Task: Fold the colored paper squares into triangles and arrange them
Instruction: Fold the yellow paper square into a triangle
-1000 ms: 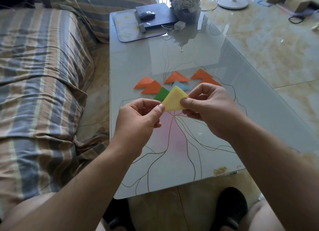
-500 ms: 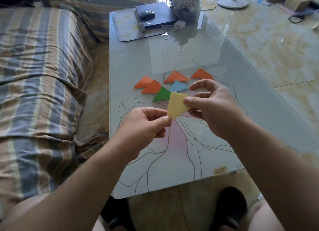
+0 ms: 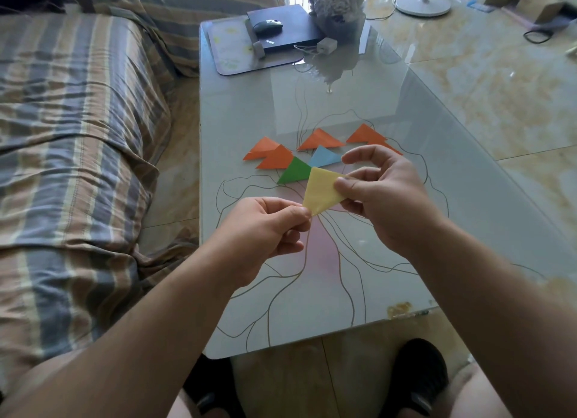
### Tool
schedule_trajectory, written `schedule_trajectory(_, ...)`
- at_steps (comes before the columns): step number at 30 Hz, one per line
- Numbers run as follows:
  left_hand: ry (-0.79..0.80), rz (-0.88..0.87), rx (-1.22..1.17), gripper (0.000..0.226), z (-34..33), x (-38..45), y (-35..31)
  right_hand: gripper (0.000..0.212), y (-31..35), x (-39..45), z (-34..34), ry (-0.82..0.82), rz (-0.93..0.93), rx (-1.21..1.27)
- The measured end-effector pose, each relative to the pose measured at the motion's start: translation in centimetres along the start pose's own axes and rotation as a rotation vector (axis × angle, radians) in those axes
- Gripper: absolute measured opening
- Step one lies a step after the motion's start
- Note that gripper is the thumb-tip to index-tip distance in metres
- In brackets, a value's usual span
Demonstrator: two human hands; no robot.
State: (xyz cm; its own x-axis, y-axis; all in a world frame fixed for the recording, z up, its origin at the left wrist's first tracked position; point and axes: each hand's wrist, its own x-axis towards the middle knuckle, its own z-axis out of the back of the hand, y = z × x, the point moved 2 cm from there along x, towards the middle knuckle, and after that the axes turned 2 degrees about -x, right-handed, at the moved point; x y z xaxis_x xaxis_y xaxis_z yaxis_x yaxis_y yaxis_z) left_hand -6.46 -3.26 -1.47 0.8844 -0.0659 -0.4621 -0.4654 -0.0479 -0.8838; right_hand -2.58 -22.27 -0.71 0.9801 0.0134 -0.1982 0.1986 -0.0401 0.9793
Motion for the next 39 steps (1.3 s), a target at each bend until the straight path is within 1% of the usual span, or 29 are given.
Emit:
schedule_trajectory(4,0.002,-0.015,0.021,0.008,0.2,0.0,0.0,0.030,0.0,-0.1,0.0,0.003,0.002,-0.016)
schedule_trajectory(6,-0.005,-0.027,0.005,0.008,0.3,0.0,0.0,0.034,-0.1,-0.1,-0.1,-0.015,-0.011,0.013)
schedule_trajectory(8,-0.021,-0.045,-0.046,0.008,0.3,0.2,0.0,0.040,-0.2,-0.1,-0.1,-0.020,-0.091,0.161)
schedule_trajectory(10,-0.042,-0.059,-0.114,0.008,0.2,0.3,0.0,0.037,-0.3,-0.3,-0.2,0.015,-0.203,0.279)
schedule_trajectory(11,-0.048,-0.067,-0.145,0.007,0.2,0.4,0.0,0.032,-0.4,-0.4,-0.4,0.062,-0.247,0.258)
schedule_trajectory(14,-0.057,-0.097,-0.173,0.005,0.1,0.4,0.2,0.011,-1.3,-1.3,-1.7,0.245,-0.291,0.024)
schedule_trajectory(16,-0.068,-0.125,-0.130,0.010,0.1,0.4,0.3,0.013,-1.9,-1.8,-2.4,0.286,-0.285,-0.052)
schedule_trajectory(18,-0.084,-0.155,-0.055,0.013,0.4,0.4,0.4,0.016,-1.9,-1.9,-2.6,0.268,-0.266,-0.062)
schedule_trajectory(20,-0.084,-0.175,0.012,0.012,0.5,0.4,0.5,0.016,-2.0,-1.7,-2.6,0.237,-0.252,-0.076)
schedule_trajectory(23,-0.079,-0.172,0.068,0.008,0.3,0.4,0.7,0.011,-2.3,-1.6,-2.8,0.179,-0.224,-0.118)
schedule_trajectory(28,-0.060,-0.211,0.235,0.019,0.1,0.3,0.7,0.010,-2.1,-1.8,-2.8,0.113,-0.199,-0.130)
schedule_trajectory(33,-0.112,-0.315,0.300,0.017,0.2,0.0,0.4,0.010,-1.7,-1.3,-2.3,0.046,-0.188,-0.100)
schedule_trajectory(36,-0.139,-0.360,0.328,0.018,0.3,-0.2,0.3,0.012,-1.4,-1.2,-2.3,0.068,-0.195,-0.100)
schedule_trajectory(39,-0.153,-0.379,0.332,0.019,0.4,-0.3,0.2,0.011,-0.9,-0.8,-1.7,0.052,-0.181,-0.084)
